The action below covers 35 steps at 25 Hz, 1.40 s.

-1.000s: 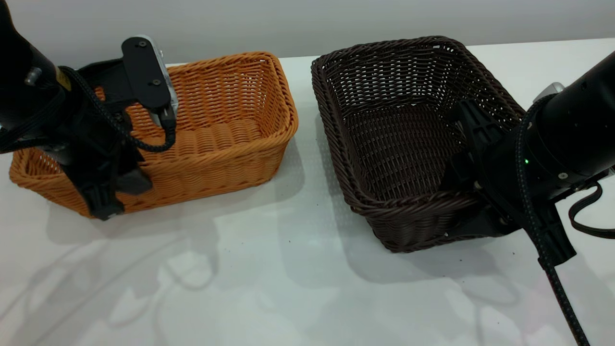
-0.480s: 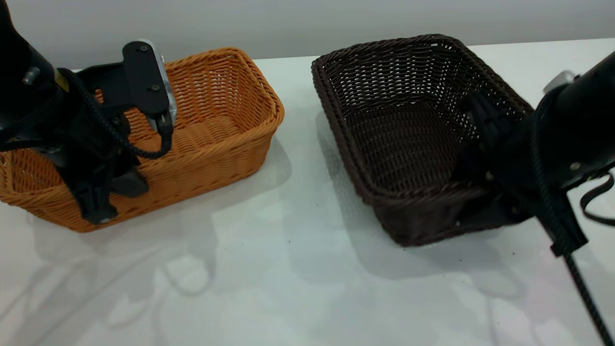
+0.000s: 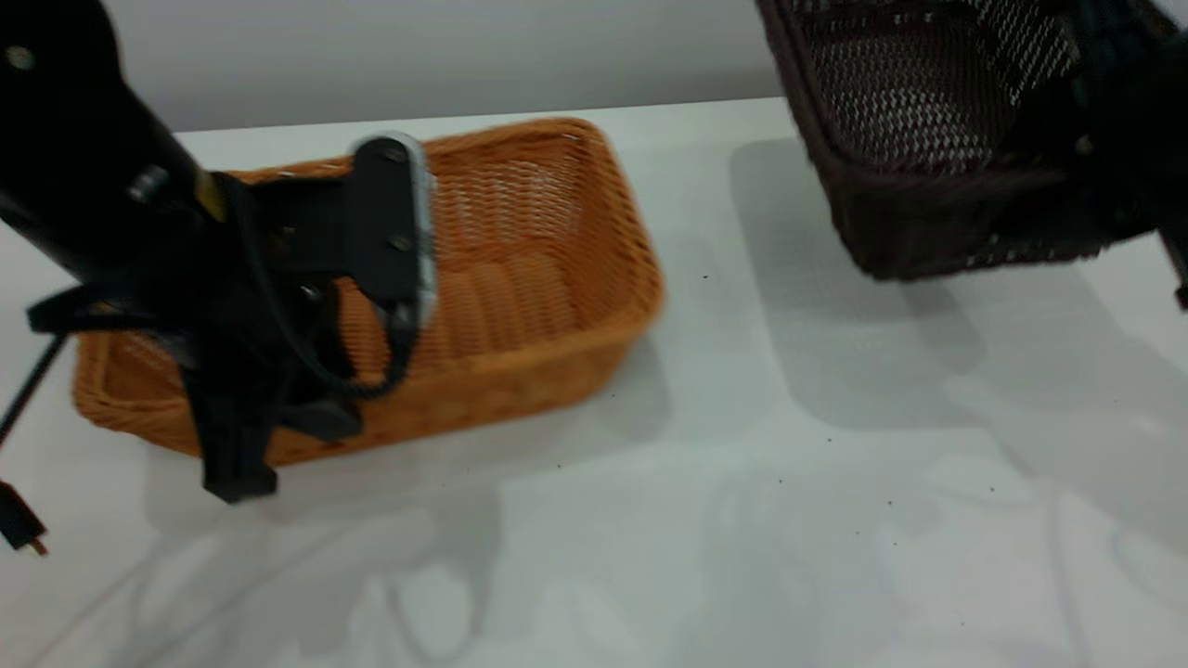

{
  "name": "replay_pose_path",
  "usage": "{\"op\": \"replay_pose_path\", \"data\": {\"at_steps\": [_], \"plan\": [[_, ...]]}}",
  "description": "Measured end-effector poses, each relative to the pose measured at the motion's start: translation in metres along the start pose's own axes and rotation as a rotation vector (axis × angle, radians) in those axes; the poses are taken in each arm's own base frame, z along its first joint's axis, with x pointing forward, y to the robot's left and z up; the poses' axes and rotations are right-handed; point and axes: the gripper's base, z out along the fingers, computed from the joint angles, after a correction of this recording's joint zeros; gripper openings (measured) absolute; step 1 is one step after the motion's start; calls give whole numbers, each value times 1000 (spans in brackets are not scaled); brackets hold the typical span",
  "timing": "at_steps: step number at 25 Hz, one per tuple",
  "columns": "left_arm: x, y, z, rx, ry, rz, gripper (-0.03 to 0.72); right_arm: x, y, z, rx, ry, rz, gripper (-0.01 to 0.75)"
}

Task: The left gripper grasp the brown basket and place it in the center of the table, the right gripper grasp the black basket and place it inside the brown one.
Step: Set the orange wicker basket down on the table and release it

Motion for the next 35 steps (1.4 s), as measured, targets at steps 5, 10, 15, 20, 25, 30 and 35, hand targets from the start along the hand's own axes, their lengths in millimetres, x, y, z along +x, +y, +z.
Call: {"op": "replay_pose_path", "data": {"at_steps": [5,10,15,20,25,30,35], "plan": [[-28,-21,-1,27,-17,100,117,-18,18,-11,-59,17,-80,252],[-49,-38,-3,45,-47,147,116,-20,34,-16,-80,74,-148,252],[-71,-47,-7,43,-105,143,117,-21,42,-18,-76,82,-230,252],[-97,-45,-19,32,-168,132,115,-18,47,-19,-79,118,-281,252],[-97,-44,-21,61,-146,134,114,-18,47,-19,-79,119,-282,252],[-95,-46,-21,84,-125,137,114,-18,47,-19,-80,120,-284,252],[-94,-47,-19,99,-113,133,179,-17,47,-20,-81,128,-293,252]]}}
